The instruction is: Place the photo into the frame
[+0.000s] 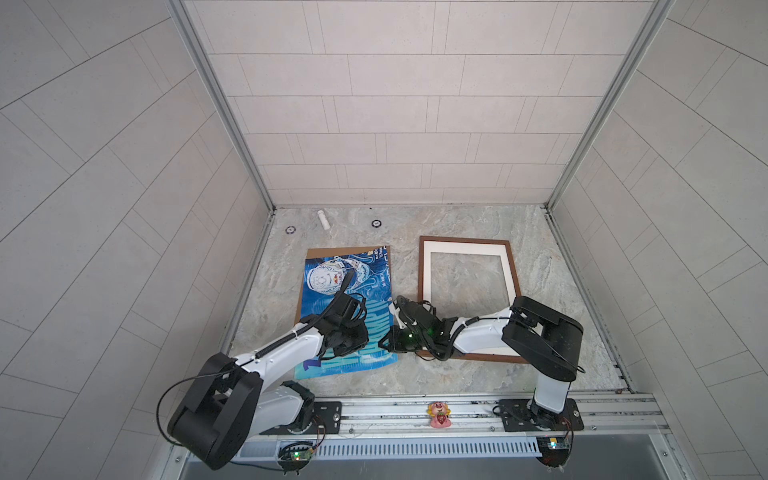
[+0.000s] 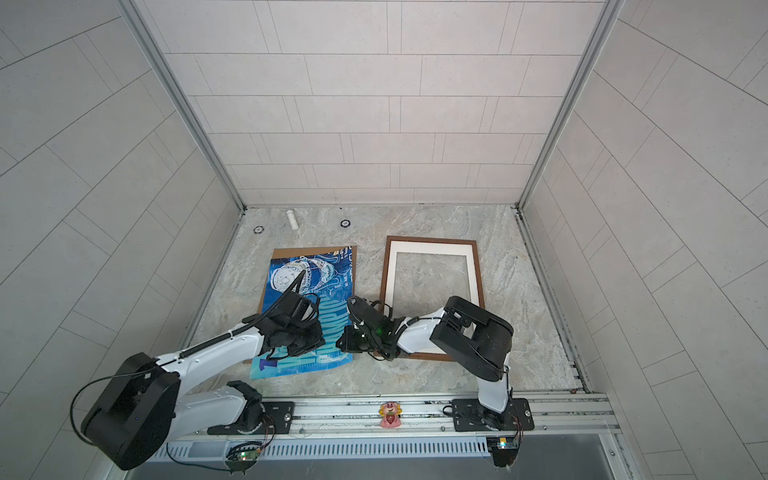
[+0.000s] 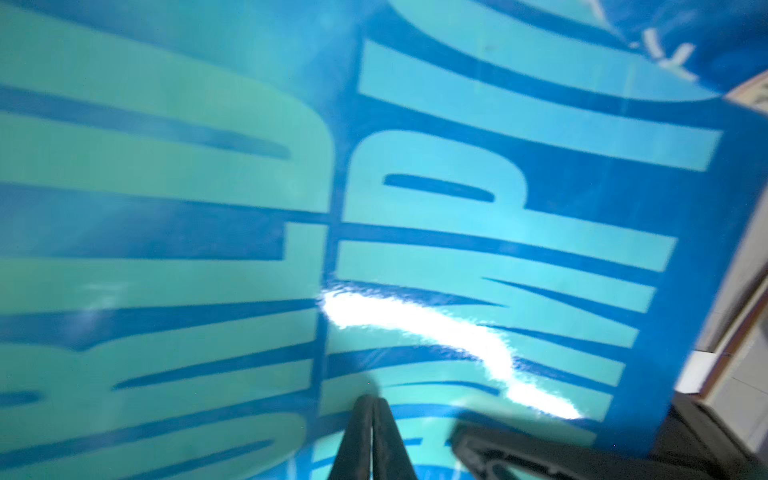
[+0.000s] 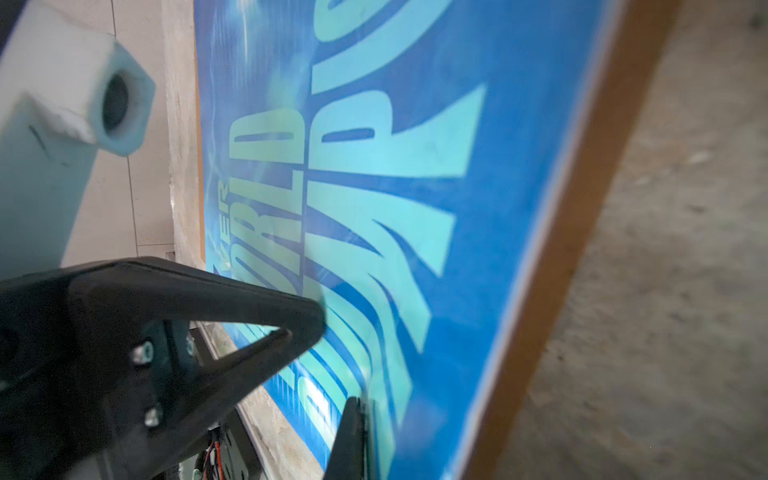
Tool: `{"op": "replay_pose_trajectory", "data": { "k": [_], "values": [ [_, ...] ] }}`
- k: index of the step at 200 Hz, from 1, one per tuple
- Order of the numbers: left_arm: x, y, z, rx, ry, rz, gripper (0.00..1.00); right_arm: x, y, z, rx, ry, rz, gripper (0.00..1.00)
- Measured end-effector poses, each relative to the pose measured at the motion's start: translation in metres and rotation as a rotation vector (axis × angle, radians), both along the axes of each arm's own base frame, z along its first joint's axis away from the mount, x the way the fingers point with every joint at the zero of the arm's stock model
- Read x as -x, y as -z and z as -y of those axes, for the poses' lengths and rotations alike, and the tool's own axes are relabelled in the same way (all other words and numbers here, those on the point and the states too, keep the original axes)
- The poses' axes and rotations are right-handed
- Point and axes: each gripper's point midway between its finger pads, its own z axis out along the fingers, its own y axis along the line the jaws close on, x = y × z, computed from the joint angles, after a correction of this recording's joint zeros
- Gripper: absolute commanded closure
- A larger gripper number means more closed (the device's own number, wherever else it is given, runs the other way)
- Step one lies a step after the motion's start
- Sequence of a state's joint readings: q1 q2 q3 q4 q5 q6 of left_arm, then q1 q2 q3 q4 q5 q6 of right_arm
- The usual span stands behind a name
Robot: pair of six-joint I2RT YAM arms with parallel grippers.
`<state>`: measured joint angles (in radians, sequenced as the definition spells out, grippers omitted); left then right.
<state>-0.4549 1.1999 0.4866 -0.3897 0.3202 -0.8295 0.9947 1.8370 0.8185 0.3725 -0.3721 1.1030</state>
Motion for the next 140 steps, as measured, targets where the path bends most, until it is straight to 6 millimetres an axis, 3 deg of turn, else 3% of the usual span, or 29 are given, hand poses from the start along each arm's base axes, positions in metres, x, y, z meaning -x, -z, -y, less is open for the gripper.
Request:
{"op": "replay_pose_trajectory", "data": {
  "k": [18,33,55,73,94,120,140],
  "values": [
    [-0.011,-0.02,-0.004,-0.018,0.006,0.014,0.48,-0.001,-0.003,0.008,0.046,0.005,0.04,1.0],
    [-0.031,-0.049,-0.001,-0.016,0.014,0.072,0.37,-0.001,-0.008,0.016,0.1,0.0,0.092,1.0],
    [-0.066,-0.101,0.008,-0.017,0.04,0.203,0.31,0.0,-0.021,0.017,0.164,-0.024,0.172,1.0],
    [-0.092,-0.129,0.014,-0.031,0.053,0.273,0.31,0.001,-0.031,0.013,0.207,-0.041,0.235,1.0],
    [-0.114,-0.138,0.02,-0.057,0.074,0.281,0.31,0.005,-0.034,0.014,0.28,-0.064,0.298,1.0],
    [-0.135,-0.133,0.028,-0.098,0.106,0.239,0.31,0.015,-0.038,0.014,0.364,-0.107,0.355,1.0],
    [-0.14,-0.126,0.026,-0.13,0.109,0.222,0.29,0.017,-0.046,0.01,0.394,-0.127,0.394,1.0]
  ]
}}
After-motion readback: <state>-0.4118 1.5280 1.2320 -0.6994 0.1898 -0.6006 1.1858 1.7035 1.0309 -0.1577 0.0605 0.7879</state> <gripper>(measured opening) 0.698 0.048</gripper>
